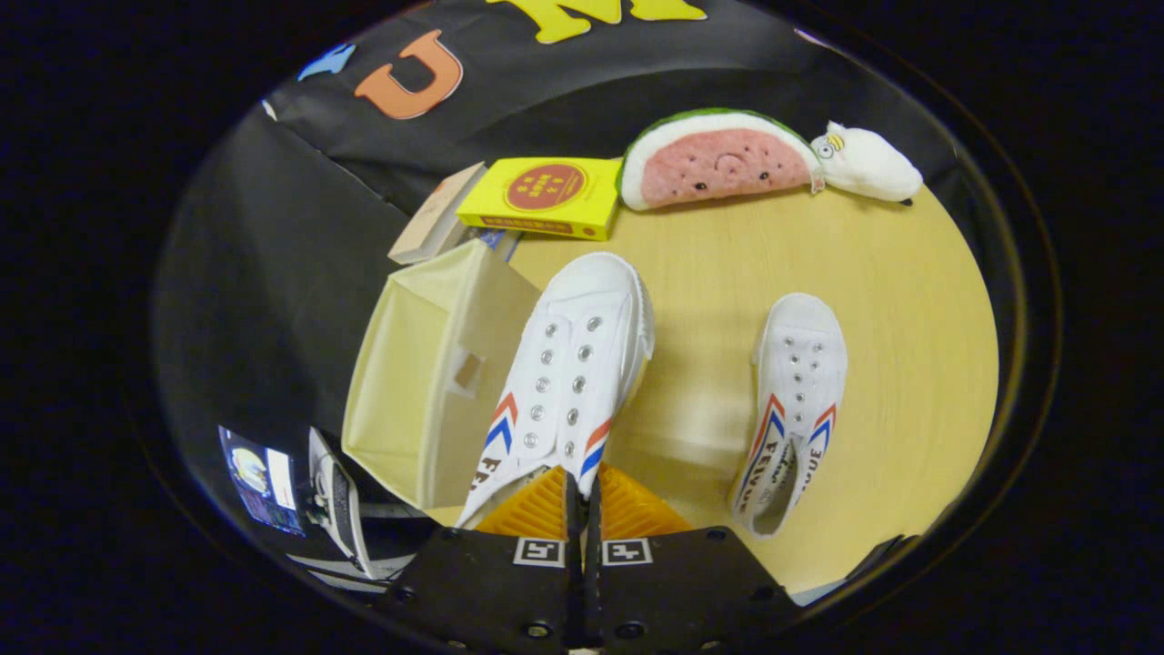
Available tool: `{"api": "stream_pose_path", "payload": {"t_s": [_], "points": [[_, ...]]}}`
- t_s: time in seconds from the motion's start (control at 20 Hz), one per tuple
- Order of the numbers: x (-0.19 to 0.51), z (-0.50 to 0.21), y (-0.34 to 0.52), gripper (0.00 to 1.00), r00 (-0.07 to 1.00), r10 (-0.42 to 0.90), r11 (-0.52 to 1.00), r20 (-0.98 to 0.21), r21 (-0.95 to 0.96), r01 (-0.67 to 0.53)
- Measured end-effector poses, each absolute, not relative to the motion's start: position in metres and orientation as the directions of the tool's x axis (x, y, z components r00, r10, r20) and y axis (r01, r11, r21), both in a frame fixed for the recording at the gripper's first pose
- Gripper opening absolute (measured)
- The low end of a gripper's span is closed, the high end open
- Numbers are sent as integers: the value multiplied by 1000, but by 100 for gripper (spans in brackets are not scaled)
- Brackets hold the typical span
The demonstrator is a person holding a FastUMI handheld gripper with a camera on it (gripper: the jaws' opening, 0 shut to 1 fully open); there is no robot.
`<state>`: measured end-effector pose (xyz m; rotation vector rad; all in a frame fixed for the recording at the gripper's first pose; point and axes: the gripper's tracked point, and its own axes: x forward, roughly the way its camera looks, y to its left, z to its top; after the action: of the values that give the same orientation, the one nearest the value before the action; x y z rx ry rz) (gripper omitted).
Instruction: Open the storage box then place both shoes into the box .Put the left shoe in first, then the right shoe, with the right side of both shoes facing outward in a uniform manner.
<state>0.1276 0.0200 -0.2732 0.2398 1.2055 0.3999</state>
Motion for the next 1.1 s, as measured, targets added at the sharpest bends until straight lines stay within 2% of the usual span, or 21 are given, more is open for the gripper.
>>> {"api": "stream_pose_path", "payload": {"t_s": [0.2,0.35,0.55,0.7,0.95,1.1], "points": [[128,-222,71,0,344,440,897,-829,395,-197],[128,-214,120,0,354,430,900,-831,363,-241],[134,-238,181,0,357,419,905,-835,355,-233],[139,-264,211,0,426,365,929,-828,297,-219],[134,-293,233,0,513,310,950,-800,240,-201],[127,-316,239,0,500,283,957,-819,203,-209]]}}
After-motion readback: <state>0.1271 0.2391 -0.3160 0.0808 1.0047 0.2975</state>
